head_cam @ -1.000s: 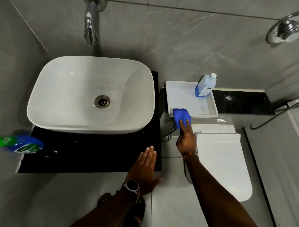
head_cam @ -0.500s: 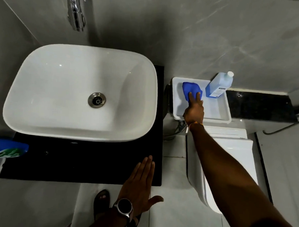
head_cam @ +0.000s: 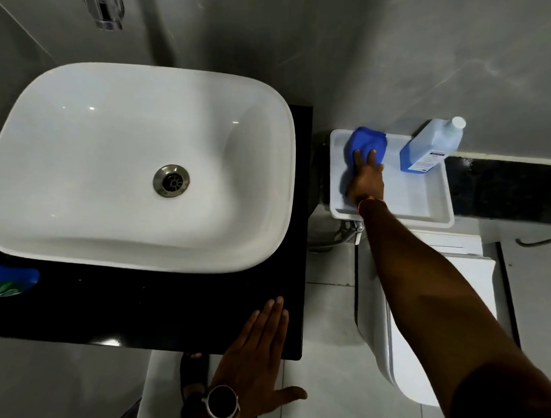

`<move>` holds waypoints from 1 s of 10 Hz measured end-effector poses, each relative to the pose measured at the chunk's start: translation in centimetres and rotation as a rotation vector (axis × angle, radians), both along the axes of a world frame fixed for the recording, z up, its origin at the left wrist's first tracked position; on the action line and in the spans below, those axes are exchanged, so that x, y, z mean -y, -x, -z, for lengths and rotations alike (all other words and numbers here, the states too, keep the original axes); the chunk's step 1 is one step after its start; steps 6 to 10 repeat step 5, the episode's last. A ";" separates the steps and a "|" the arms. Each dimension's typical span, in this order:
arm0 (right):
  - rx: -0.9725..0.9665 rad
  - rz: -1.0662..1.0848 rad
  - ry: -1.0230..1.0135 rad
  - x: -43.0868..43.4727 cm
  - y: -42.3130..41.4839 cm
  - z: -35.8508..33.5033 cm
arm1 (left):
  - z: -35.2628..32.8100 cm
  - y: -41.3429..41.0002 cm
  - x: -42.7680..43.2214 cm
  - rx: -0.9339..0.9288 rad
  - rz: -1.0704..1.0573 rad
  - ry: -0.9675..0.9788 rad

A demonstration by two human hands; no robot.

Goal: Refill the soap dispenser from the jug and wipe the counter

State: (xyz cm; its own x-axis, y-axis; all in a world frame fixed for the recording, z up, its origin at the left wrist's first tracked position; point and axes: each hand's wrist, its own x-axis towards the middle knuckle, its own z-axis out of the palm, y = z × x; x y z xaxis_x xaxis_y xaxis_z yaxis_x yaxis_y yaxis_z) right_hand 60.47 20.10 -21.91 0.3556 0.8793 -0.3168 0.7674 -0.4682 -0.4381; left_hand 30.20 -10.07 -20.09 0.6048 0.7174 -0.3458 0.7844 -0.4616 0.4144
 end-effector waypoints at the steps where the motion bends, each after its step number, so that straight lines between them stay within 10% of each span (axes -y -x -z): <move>1: 0.043 -0.177 0.146 0.3 0.8 1.2 | -0.2 0.0 0.0 0.004 0.006 -0.017; 10: 0.055 -0.051 -0.039 1.7 0.6 -2.2 | -0.7 -0.1 0.0 -0.001 -0.040 -0.037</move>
